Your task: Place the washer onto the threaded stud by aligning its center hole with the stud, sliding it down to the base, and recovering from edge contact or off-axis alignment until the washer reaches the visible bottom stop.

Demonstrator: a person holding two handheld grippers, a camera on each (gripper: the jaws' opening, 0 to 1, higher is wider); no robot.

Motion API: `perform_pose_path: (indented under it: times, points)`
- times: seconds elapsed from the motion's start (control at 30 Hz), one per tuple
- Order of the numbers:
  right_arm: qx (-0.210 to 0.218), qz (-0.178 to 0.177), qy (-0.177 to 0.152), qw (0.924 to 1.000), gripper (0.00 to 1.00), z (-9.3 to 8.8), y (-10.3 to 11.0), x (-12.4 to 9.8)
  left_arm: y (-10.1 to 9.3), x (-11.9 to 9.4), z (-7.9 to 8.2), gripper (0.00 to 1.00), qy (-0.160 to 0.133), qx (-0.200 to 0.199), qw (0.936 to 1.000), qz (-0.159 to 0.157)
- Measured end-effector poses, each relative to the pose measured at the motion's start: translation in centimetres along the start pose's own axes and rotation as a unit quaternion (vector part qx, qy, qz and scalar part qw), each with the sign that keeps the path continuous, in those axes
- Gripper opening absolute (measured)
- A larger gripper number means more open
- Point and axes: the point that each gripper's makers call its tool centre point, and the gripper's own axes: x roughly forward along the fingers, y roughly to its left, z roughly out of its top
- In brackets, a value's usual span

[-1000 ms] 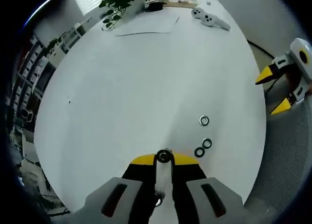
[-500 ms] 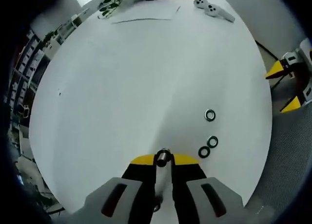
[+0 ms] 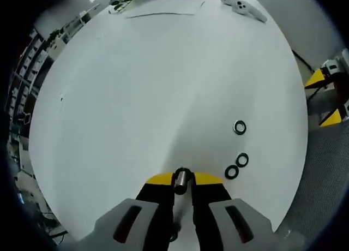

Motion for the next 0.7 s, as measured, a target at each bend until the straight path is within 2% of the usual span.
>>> perform_pose_path:
  times: [0.27,0.4,0.7]
  points:
    - [-0.005,-0.003,-0.001,1.0,0.39,0.03,-0.12,0.01,-0.03,0.22,-0.23,0.1,-0.002,-0.007,1.0,-0.004]
    - [-0.004,-0.002,0.001,1.0,0.39,-0.02,-0.06,0.03,-0.01,0.22,-0.2,0.16,-0.005,-0.016,0.9998,-0.007]
    - [-0.004,0.001,0.001,1.0,0.38,-0.02,0.05,0.03,0.0,-0.13,-0.14,0.19,-0.013,-0.021,0.9997,-0.007]
